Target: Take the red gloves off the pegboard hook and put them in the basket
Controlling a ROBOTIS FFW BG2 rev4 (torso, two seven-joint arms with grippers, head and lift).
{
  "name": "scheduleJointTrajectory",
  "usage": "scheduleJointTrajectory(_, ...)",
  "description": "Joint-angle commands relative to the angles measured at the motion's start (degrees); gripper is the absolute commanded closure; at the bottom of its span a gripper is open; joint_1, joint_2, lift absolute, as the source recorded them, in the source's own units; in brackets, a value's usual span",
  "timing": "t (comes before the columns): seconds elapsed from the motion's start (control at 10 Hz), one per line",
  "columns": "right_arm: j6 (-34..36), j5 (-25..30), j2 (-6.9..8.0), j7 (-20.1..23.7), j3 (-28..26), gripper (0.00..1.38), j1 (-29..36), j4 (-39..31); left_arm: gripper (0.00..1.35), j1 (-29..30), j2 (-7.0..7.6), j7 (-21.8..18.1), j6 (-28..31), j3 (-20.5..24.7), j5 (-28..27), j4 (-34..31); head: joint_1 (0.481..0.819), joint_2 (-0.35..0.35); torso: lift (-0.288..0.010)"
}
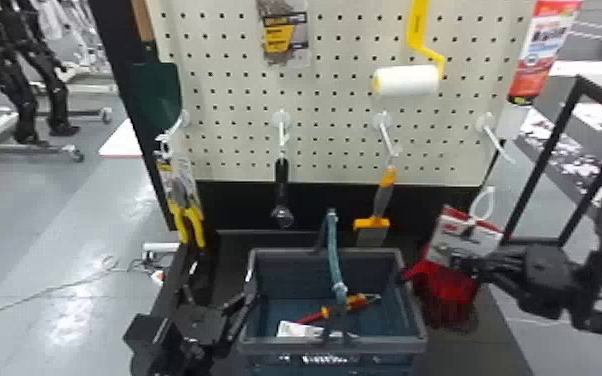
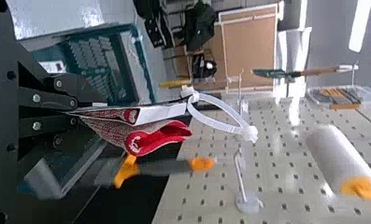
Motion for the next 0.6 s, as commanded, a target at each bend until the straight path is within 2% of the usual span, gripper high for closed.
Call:
scheduleJointTrajectory(0.0, 2.2, 4.1, 3.19, 2.2, 1.1, 1.28, -2.0, -1.0, 0.32, -0.2, -0.24, 0.0, 0.4, 0.2, 0.0, -0.2, 0.549, 0.000, -0.100)
scheduleJointTrajectory(0.2, 2.7, 5.1, 5.56, 4.0, 6.4, 1.28, -4.4, 1.9, 0.32, -0.1, -0.24, 0.0, 0.8, 0.5, 0.0, -0.9, 0.549, 0.000, -0.100)
scheduleJointTrajectory(0.4, 2.7, 6.3, 8.20, 5.5, 7.3, 1.28, -3.3, 4.5, 0.32, 0.4, -0.24, 0.1, 1.7, 1.1, -0.1, -1.7, 0.549, 0.000, -0.100)
scheduleJointTrajectory(0.5, 2.0, 6.3, 8.99, 5.6, 7.3, 1.28, -2.6, 7.0, 0.32, 1.0, -0.24, 0.1, 1.9, 1.3, -0.2, -2.1, 0.549, 0.000, -0.100)
